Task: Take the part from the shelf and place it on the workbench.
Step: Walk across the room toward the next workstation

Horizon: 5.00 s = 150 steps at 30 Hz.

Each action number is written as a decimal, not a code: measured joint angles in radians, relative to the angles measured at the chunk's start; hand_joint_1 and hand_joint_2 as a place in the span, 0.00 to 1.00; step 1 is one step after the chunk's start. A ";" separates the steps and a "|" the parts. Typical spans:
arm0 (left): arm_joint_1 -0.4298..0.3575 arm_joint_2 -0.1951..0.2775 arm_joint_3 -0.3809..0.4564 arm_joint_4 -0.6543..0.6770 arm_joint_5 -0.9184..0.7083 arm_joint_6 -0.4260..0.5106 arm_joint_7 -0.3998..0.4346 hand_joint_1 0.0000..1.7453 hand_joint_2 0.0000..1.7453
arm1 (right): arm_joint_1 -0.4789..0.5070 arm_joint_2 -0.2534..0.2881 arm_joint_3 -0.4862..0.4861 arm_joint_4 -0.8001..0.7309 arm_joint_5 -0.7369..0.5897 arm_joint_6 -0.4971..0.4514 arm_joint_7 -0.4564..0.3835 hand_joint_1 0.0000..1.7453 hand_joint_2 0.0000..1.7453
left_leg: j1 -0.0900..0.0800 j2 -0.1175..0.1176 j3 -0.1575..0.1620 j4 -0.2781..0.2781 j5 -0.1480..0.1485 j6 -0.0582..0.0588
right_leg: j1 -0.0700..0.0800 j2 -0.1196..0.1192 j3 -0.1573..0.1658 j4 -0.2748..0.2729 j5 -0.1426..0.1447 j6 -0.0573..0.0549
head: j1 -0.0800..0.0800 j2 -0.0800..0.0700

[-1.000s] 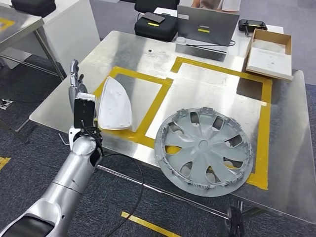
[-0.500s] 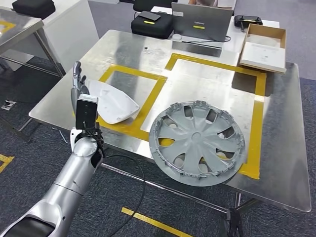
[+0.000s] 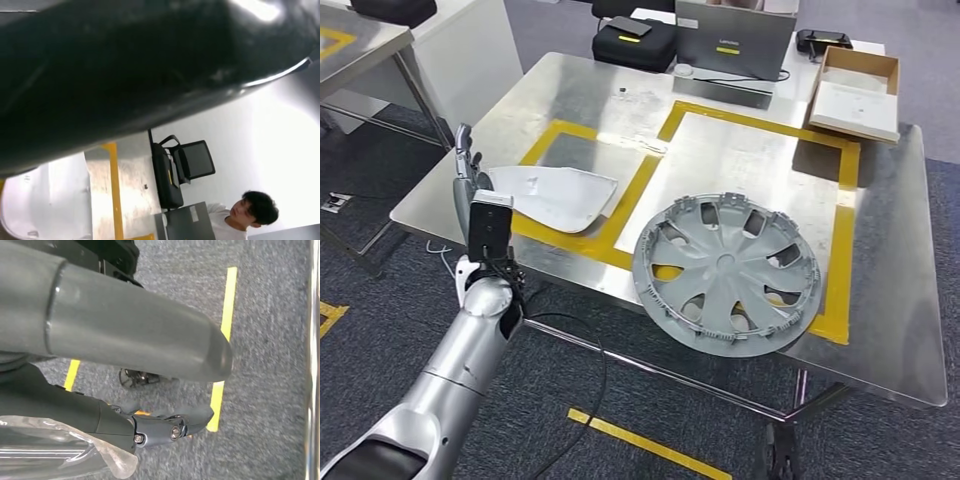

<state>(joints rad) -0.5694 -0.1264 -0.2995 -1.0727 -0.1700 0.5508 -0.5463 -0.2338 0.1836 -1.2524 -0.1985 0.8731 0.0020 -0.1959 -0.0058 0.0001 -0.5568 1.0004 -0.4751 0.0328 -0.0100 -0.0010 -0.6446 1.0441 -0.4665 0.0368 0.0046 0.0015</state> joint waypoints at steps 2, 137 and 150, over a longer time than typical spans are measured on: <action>-0.001 -0.002 -0.003 0.000 -0.001 0.000 0.000 0.00 0.00 | -0.001 -0.001 0.001 0.000 -0.003 0.001 0.003 0.00 0.00 | 0.000 0.002 -0.011 -0.004 0.012 0.009 | -0.001 0.001 -0.043 0.105 -0.073 0.006 | 0.002 0.000; -0.088 -0.070 -0.153 0.123 -0.024 -0.165 0.043 0.00 0.00 | -0.027 0.023 0.050 0.000 -0.011 -0.295 0.328 0.00 0.00 | 0.005 0.070 -0.043 0.033 0.000 -0.026 | 0.002 -0.023 0.040 -0.039 0.011 -0.020 | 0.003 0.000; 0.122 0.083 -0.039 -0.026 -0.100 -0.065 0.052 0.00 0.00 | 0.157 0.029 0.128 -0.001 0.143 -0.256 0.213 0.00 0.00 | 0.008 -0.044 -0.007 0.010 -0.003 -0.014 | -0.005 0.100 0.036 -0.038 0.019 -0.018 | -0.001 0.000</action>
<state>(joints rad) -0.4474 -0.0431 -0.3386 -1.0989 -0.2699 0.4854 -0.4942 -0.0763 0.2129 -1.1246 -0.1995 1.0162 -0.2540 0.0173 0.0020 -0.0444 -0.5634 1.0105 -0.4781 0.0192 -0.0153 0.0990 -0.6086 1.0057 -0.4478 0.0188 0.0034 0.0015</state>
